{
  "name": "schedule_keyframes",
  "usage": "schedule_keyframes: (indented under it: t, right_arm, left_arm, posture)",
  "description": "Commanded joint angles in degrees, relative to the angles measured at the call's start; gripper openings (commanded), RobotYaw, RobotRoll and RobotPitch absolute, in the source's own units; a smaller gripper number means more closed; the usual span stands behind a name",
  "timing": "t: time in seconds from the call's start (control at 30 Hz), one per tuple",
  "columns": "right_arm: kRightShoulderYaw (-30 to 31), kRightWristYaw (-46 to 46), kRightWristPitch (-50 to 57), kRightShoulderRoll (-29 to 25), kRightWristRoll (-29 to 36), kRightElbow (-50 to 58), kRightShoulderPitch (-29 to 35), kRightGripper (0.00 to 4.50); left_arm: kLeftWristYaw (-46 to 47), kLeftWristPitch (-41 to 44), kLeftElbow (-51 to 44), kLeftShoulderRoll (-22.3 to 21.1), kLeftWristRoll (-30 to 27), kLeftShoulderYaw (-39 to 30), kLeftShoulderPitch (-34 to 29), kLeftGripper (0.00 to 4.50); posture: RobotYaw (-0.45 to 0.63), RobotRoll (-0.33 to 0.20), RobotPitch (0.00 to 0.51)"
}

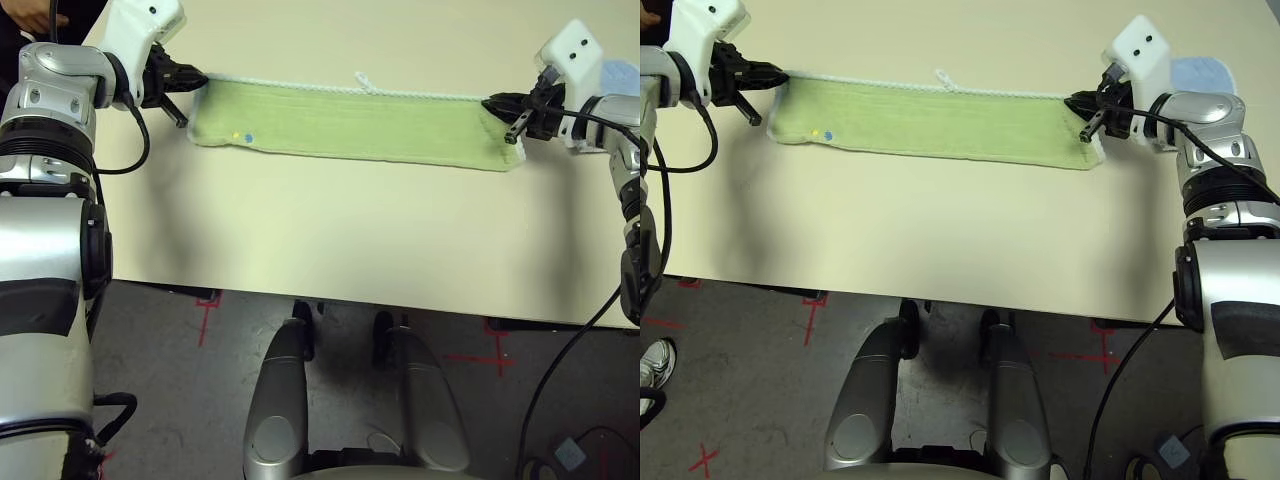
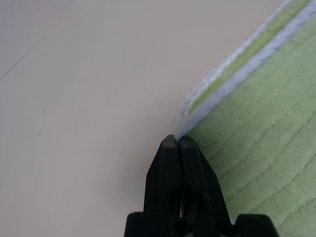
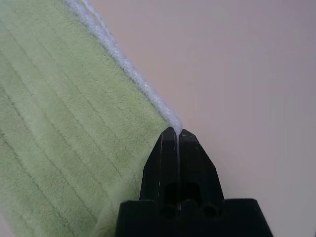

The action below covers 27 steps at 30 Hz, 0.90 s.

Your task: Fold the towel and set it aside.

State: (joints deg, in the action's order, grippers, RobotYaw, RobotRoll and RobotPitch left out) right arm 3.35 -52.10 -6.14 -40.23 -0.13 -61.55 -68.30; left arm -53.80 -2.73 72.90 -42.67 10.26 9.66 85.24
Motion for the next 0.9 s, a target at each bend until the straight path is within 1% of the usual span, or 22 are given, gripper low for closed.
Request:
schedule_keyframes:
  t: [0.03, 0.2, 0.23, 0.27, 0.33, 0.4, 0.47, 0.5, 0.6, 0.67, 0.73, 0.77, 0.9]
  right_arm:
    - [-0.51, 2.18, 0.84, -0.4, -1.47, -0.9, -0.01, 0.02]
    - [-0.45, 4.12, 0.23, -0.42, -2.84, -3.08, -0.55, 0.02]
    - [-0.51, 4.99, -0.1, -0.36, -3.1, -3.4, -0.57, 0.0]
    - [-0.6, 4.7, -0.1, -0.23, -3.04, -3.73, -0.66, 0.27]
    - [-1.65, 3.78, -0.76, 0.14, -1.87, -4.19, -0.9, 0.79]
    - [-2.83, 3.21, -2.03, 0.38, -0.75, -4.55, -1.2, 1.47]
    - [-4.8, 2.06, -3.94, 0.7, 1.01, -4.62, -1.53, 2.32]
    - [-5.84, 0.96, -4.71, 0.9, 2.13, -4.46, -1.68, 2.62]
    - [-9.44, -3.83, -5.26, 1.67, 6.33, -3.47, -2.21, 3.76]
    - [-13.62, -11.29, -2.14, 2.06, 12.55, -0.67, -2.33, 4.46]
    - [-15.64, -17.76, 4.03, 1.33, 16.53, 1.84, -1.86, 4.46]
    - [-15.8, -19.18, 6.12, 0.97, 17.19, 2.62, -1.5, 4.46]
    - [-16.18, -21.11, 15.03, -0.1, 19.1, 5.76, 1.31, 4.46]
  left_arm:
    - [1.6, -0.67, 1.53, 0.05, 1.13, -0.74, -0.91, 0.0]
    - [3.0, -1.28, 1.7, 0.82, 0.23, -2.26, -1.09, 0.0]
    - [2.71, -1.02, 1.77, 0.93, 0.02, -2.59, -1.1, 0.46]
    - [2.83, -0.67, 1.82, 1.06, -0.33, -3.21, -1.14, 0.71]
    - [3.28, -0.52, 1.82, 1.21, -1.16, -4.67, -1.21, 1.37]
    - [3.83, -0.7, 1.77, 1.23, -1.62, -5.97, -1.2, 2.11]
    - [4.39, -1.04, 1.61, 1.17, -2.67, -7.75, -0.82, 2.94]
    - [4.71, -0.77, 1.53, 1.29, -3.62, -9.06, -0.45, 3.28]
    - [3.53, -0.65, 0.95, 1.18, -4.98, -11.2, 0.65, 4.46]
    - [-3.45, 2.0, -0.48, 1.07, -9.38, -14.7, 2.45, 4.5]
    - [-12.56, 8.27, -2.03, 0.2, -13.33, -17.1, 3.33, 4.5]
    - [-15.25, 10.22, -2.6, -0.2, -14.03, -17.36, 3.2, 4.5]
    - [-25.61, 14.41, -6.83, -0.97, -16.46, -16.99, -1.21, 4.5]
  posture:
    - [0.07, 0.0, 0.373]
    - [0.08, 0.0, 0.373]
    - [0.08, 0.0, 0.373]
    - [0.08, 0.0, 0.373]
    - [0.08, 0.0, 0.374]
    - [0.08, 0.0, 0.373]
    - [0.08, 0.0, 0.373]
    - [0.08, 0.0, 0.373]
    - [0.07, 0.0, 0.37]
    - [0.07, 0.0, 0.368]
    - [0.07, 0.0, 0.367]
    - [0.07, 0.0, 0.367]
    - [0.07, 0.0, 0.366]
